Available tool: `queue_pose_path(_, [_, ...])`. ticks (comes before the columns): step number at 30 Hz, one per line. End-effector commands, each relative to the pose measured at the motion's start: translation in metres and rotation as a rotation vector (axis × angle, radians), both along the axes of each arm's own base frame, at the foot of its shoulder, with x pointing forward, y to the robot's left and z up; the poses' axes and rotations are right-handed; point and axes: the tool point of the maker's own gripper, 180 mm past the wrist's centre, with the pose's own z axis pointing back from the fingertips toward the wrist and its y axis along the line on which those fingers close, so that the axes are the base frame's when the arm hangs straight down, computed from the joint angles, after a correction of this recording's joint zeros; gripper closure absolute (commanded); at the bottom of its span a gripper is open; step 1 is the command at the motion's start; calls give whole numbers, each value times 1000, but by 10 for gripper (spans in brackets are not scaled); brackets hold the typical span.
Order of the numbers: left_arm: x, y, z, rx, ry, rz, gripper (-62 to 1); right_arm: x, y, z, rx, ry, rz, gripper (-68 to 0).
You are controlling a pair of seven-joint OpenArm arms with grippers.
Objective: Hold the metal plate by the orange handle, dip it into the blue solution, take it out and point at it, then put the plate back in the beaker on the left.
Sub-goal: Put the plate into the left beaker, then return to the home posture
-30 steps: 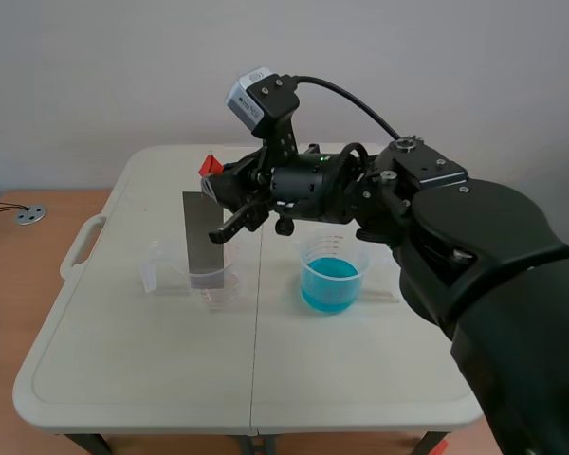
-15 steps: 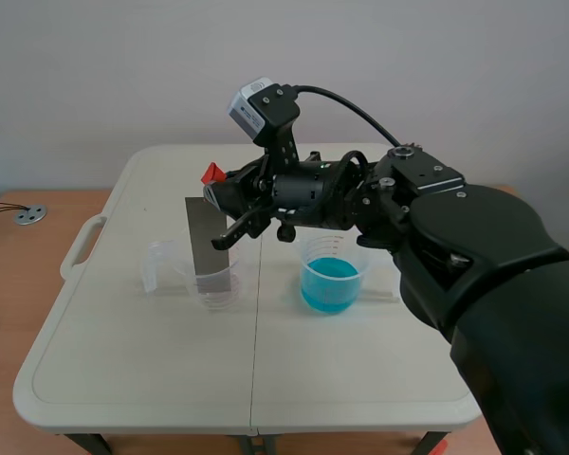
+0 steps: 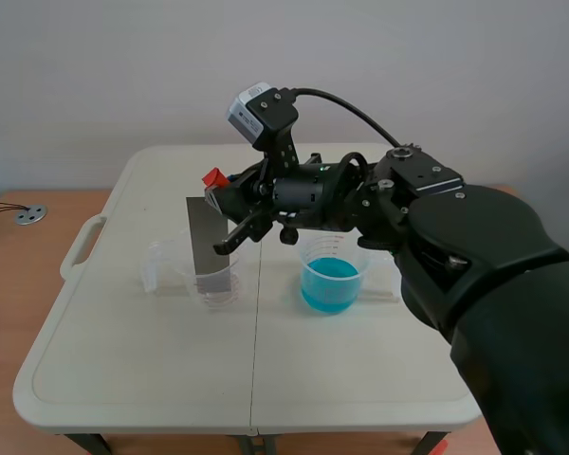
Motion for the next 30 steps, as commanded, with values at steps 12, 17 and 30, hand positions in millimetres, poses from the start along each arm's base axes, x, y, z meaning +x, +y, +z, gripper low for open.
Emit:
queue_pose_path(12, [0, -4, 2, -7, -10, -10, -623, 5, 4, 14, 25, -29, 11, -324])
queue_pose_path(17, [0, -4, 2, -7, -10, -10, -623, 6, 5, 19, 48, -43, 10, -503])
queue_pose_path(30, [4, -4, 2, -7, -15, -11, -623, 25, -17, 25, 63, -55, -90, -664])
